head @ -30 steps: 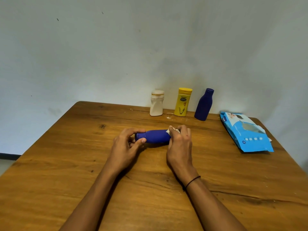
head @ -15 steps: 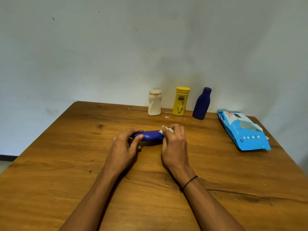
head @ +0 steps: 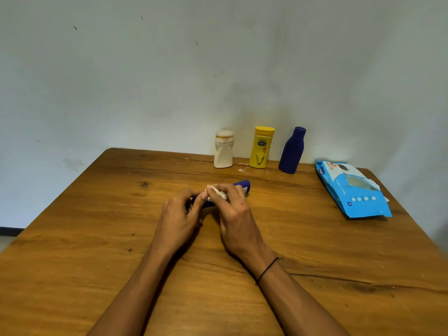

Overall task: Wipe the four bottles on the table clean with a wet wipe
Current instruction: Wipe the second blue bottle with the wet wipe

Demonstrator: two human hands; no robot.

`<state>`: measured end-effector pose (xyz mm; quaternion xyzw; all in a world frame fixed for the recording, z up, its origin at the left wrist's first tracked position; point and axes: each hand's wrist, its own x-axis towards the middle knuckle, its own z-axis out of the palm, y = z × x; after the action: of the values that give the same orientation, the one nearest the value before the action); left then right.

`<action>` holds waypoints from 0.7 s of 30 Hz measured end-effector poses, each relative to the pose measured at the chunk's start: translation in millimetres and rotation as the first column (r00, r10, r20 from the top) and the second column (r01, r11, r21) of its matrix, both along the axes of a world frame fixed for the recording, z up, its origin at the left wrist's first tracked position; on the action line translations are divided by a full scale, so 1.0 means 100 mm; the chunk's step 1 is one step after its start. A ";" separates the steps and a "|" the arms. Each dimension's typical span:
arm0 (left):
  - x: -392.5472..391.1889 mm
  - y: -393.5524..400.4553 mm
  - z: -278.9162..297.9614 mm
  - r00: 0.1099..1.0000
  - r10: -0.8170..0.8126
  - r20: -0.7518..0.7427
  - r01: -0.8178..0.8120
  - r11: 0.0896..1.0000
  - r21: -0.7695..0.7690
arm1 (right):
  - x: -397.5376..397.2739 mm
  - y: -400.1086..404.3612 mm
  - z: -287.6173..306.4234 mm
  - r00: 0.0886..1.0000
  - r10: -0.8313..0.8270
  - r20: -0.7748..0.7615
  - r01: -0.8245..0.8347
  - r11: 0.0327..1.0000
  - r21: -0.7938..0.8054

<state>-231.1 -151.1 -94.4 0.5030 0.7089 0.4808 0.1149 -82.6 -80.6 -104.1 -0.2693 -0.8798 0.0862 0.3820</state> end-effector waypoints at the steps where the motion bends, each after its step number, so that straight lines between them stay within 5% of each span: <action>1: 0.00 0.01 -0.01 1.000 -0.010 0.007 0.010 1.000 -0.013 | 0.01 0.03 -0.02 1.000 -0.024 -0.005 0.024 1.000 0.008; 12: -0.05 0.01 -0.04 0.983 -0.103 0.151 0.118 0.988 -0.097 | 0.23 0.35 0.02 0.909 -0.401 -0.117 0.359 0.893 -0.272; 21: -0.01 0.03 -0.05 0.954 -0.180 0.240 0.182 0.983 0.011 | 0.05 0.10 0.03 0.998 0.062 0.004 -0.062 0.994 -0.088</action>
<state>-232.1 -148.4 -99.1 0.5033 0.6436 0.5214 0.2461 -77.2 -70.8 -100.7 -0.2585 -0.8845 0.1355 0.3640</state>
